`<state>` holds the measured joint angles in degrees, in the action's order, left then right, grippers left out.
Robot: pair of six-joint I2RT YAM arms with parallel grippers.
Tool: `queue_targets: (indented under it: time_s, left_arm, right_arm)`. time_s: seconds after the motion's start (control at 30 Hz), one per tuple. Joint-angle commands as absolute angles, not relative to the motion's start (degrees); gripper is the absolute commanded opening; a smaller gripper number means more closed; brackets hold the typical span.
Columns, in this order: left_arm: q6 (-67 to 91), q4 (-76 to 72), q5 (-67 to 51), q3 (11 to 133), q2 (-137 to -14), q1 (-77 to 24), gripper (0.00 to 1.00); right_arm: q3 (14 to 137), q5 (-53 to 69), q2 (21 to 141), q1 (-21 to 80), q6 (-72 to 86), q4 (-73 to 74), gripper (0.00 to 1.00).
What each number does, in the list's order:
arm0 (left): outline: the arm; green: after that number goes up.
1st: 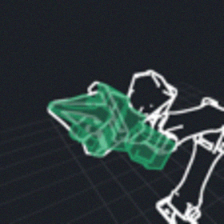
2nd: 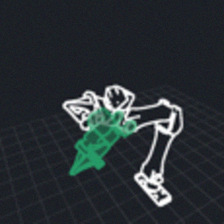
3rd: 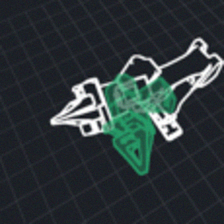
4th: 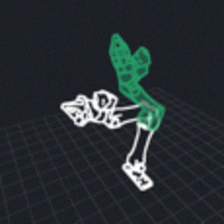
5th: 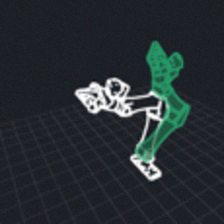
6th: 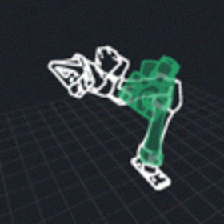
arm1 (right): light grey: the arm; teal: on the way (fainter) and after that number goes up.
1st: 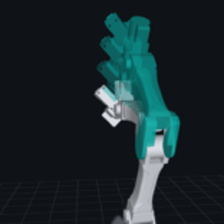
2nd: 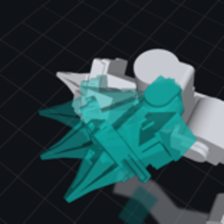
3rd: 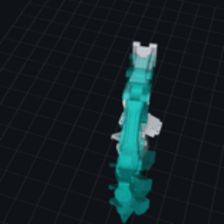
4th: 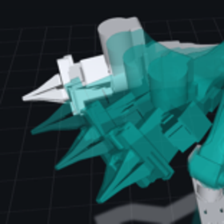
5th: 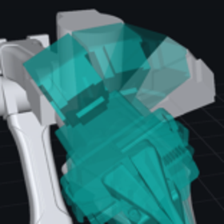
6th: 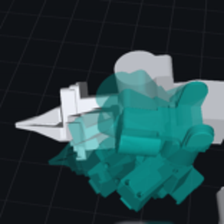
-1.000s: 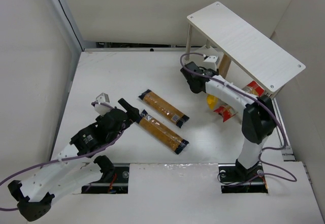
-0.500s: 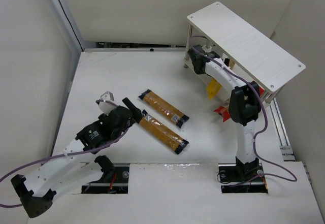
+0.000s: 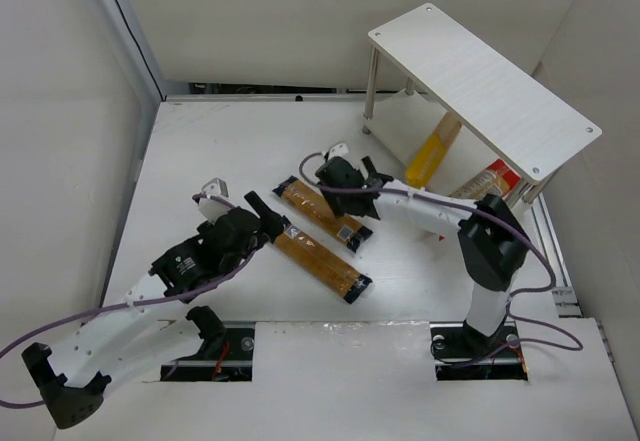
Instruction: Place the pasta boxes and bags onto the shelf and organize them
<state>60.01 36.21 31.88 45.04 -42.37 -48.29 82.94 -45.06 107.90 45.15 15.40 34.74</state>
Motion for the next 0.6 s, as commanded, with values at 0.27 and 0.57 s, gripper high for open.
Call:
queue_targets:
  time_s: [0.27,0.57]
  left_arm:
    - [63.72,38.06,31.64,42.54,-39.2,-48.16,1.0]
    - [64.25,38.06,31.64,42.01,-43.15,-48.16,1.0]
  right_arm:
    - [71.54,0.82,103.87,45.7,-11.87,9.22,0.99]
    - [76.03,3.6,113.47,43.51,-12.39,12.04,0.99]
